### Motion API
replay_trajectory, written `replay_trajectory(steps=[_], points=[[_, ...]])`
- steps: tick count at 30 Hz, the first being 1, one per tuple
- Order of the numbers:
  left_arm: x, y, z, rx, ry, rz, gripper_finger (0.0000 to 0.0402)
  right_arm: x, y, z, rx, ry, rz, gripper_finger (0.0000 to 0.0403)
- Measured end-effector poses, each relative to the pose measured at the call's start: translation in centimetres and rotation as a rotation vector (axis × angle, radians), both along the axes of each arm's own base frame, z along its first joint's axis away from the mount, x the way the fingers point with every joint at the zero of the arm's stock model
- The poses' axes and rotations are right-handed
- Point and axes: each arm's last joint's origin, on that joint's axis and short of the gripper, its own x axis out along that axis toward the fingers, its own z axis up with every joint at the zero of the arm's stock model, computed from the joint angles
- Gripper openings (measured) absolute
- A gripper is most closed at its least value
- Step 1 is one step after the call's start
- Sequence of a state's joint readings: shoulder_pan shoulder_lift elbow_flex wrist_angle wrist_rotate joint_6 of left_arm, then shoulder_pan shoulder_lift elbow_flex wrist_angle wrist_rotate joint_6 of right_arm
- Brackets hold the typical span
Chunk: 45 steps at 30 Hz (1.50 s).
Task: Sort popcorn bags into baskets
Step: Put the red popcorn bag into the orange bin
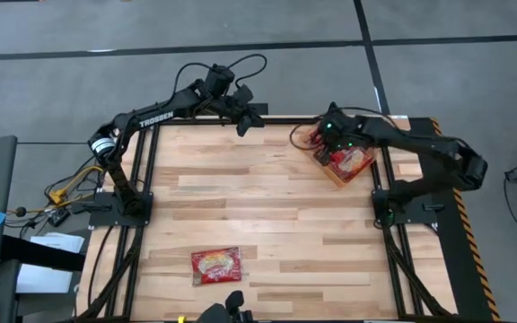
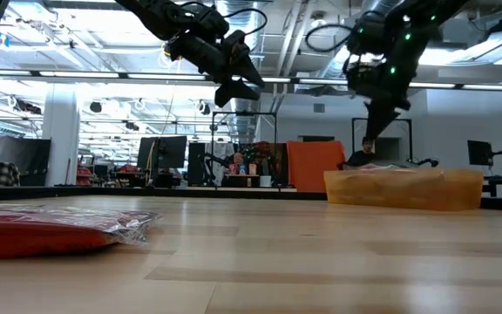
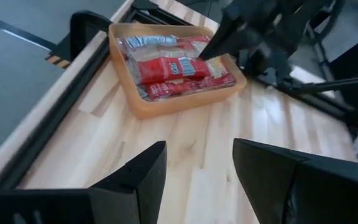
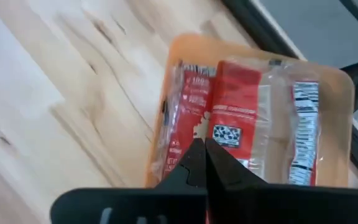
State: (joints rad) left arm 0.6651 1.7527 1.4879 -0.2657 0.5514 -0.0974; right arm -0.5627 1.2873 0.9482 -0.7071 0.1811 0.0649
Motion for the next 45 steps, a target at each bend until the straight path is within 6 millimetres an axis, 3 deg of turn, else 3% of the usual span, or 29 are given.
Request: replay_trajectory(steps=[5,10,16,21,27,31,35,39,45], points=[[0.1,-0.1,0.0,0.076,0.016,-0.004,0.0172,-0.9,0.4,1.0,-0.012,-0.014,-0.048,0.0034],[0.1,-0.1,0.0,0.081,0.018,-0.005,0.0172,-2.8,-0.9,-0.7,0.106,0.112,-0.247,0.0139],[0.1,-0.1,-0.1,0.108,0.029,0.001,0.0172,-3.3,-1.8,-3.0,0.207,0.124,-0.237,0.0280],[0.1,0.1,-0.1,0.129,0.050,0.048,0.0172,-3.2,-2.6,-4.1,0.165,0.175,-0.267,0.0314],[0.1,0.1,-0.1,0.130,0.052,0.051,0.0172,-2.8,-3.0,-4.9,0.173,0.200,-0.253,0.0283],[0.0,0.1,-0.1,0.129,0.054,0.051,0.0172,-2.4,-3.4,-6.4,0.208,0.267,-0.226,0.0222],[0.0,0.1,-0.2,0.125,0.058,0.052,0.0172,-1.9,-3.4,-7.2,0.217,0.296,-0.213,0.0130],[0.0,0.1,-0.2,0.124,0.058,0.053,0.0172,-1.8,-3.0,-6.6,0.194,0.272,-0.194,0.0022],[0.0,0.1,-0.2,0.114,0.057,0.059,0.0172,-2.5,-2.2,-4.1,0.167,0.153,-0.213,0.0008]])
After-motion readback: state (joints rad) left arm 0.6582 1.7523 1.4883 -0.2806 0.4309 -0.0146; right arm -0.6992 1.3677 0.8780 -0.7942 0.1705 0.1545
